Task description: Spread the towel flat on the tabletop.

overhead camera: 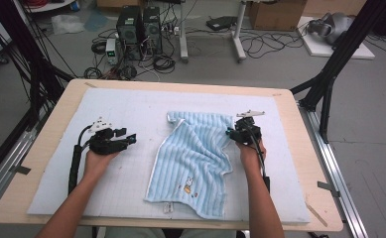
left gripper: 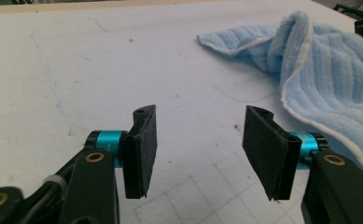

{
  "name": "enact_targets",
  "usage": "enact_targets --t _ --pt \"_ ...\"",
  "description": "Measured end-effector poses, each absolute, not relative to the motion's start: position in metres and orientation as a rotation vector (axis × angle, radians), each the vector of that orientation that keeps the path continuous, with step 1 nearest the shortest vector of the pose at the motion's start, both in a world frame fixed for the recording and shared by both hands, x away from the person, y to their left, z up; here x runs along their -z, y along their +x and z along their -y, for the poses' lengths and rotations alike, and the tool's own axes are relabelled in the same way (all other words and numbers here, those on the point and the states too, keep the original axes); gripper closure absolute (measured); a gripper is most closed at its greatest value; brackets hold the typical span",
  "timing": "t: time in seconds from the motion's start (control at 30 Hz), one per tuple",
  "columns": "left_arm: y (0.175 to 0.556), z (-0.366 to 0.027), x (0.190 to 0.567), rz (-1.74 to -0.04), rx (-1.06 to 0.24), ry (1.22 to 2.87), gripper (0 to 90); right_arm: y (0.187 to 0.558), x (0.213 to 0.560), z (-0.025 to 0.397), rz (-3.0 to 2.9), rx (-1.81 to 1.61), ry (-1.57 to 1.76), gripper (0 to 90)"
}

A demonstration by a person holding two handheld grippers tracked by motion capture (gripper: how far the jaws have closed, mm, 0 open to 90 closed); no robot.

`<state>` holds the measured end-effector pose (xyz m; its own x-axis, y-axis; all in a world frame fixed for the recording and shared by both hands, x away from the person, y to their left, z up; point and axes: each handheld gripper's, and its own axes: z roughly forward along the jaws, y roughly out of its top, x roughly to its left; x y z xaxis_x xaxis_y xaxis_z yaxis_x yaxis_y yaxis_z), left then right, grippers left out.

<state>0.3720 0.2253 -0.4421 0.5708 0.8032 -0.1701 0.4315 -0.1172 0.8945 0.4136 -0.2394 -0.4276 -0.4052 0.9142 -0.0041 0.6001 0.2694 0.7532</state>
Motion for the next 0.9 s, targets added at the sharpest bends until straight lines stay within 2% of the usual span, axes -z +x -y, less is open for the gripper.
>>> enact_targets --t 0.2,0.47,0.63,0.73,0.9 --pt "0.376 -0.218 0.435 -1.000 -0.387 1.730 47.3 0.388 0.417 0.244 -2.119 -1.070 1.322 51.2" --pt "0.390 -0.185 0.427 -0.927 -0.366 1.779 55.1 0.359 0.413 0.246 -2.131 -1.166 1.242 46.2" --pt "0.402 -0.154 0.421 -0.873 -0.363 1.803 56.3 0.353 0.415 0.251 -2.144 -1.214 1.241 45.4" --pt "0.411 -0.136 0.421 -0.860 -0.320 1.817 56.6 0.355 0.417 0.254 -2.142 -1.221 1.254 45.4" --pt "0.427 -0.108 0.427 -0.865 -0.296 1.901 54.5 0.356 0.418 0.254 -2.152 -1.226 1.249 45.5"
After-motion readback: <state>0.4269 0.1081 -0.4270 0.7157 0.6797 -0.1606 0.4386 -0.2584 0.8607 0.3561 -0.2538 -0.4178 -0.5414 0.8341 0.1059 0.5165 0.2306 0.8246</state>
